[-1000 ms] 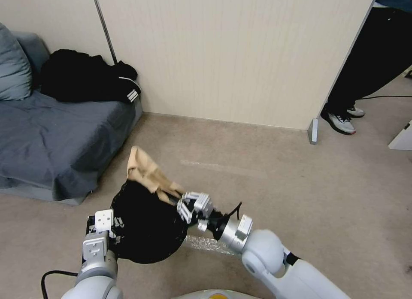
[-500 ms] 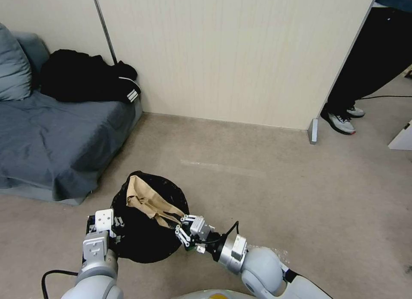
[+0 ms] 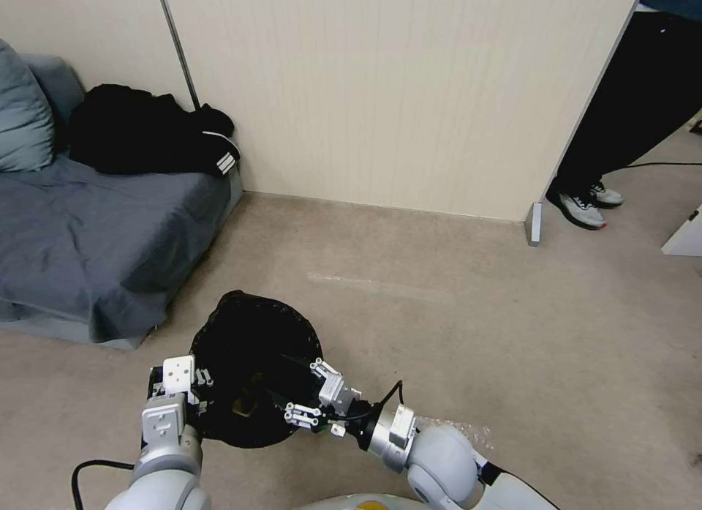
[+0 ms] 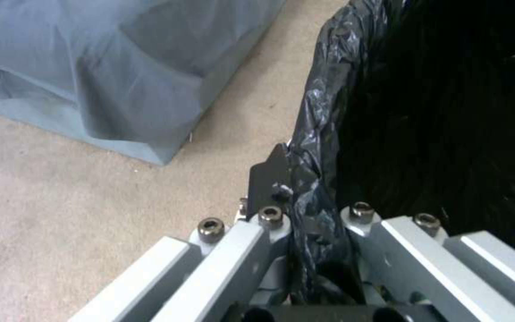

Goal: Pick up the trash bin, then pick up the garbage from the floor and place it into the trash bin.

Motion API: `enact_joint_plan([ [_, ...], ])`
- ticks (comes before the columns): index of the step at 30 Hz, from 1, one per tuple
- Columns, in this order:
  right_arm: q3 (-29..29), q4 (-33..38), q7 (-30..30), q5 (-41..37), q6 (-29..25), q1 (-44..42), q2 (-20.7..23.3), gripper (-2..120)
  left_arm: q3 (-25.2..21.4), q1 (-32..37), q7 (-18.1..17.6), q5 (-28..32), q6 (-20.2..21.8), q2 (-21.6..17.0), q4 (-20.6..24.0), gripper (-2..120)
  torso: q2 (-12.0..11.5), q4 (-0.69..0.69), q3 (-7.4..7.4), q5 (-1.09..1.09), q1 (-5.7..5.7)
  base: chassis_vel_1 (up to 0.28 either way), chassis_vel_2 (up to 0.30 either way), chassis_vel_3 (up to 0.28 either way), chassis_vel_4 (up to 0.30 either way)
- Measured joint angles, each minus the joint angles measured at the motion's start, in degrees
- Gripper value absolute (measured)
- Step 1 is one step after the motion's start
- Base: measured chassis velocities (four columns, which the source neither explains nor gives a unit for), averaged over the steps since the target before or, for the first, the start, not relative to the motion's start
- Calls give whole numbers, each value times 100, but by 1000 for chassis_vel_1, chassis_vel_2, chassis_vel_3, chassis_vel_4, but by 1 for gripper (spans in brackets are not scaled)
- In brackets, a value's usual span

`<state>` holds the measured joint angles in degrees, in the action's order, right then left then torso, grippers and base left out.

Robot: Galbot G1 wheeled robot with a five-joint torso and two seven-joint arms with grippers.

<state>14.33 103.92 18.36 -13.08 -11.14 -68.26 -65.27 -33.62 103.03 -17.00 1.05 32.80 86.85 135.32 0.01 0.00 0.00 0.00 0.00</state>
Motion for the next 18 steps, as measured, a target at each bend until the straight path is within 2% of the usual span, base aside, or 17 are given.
enact_joint_plan([
  [2, -2, 1, -4, 5, 2, 9, 9, 86, 7, 0, 0, -10, 0, 7, 7, 2, 0, 0, 0, 0, 0, 0, 0, 0, 0],
  [3, -2, 1, -4, 5, 2, 9, 9, 86, 7, 0, 0, -10, 0, 7, 7, 2, 0, 0, 0, 0, 0, 0, 0, 0, 0],
  [5, -19, 15, -10, 7, 4, 15, 21, 96, 15, -2, 0, -18, 0, 9, 7, 2, 0, 0, 0, 0, 0, 0, 0, 0, 0],
  [7, -53, 57, -53, 7, 4, 29, 12, 100, 21, -5, 0, -23, 0, 9, 7, 2, 0, 0, 0, 0, 0, 0, 0, 0, 0],
  [15, -210, 301, -466, -104, 43, 123, -196, 100, 17, -14, 9, -36, 0, -9, -26, 2, 0, 0, 0, 0, 0, 0, 0, 0, 0],
  [18, -510, 480, -980, -201, 206, 205, -464, 100, -26, -24, 36, -37, -7, -37, -81, 2, -1, 1, 1, 0, 0, 0, 0, 0, 0],
])
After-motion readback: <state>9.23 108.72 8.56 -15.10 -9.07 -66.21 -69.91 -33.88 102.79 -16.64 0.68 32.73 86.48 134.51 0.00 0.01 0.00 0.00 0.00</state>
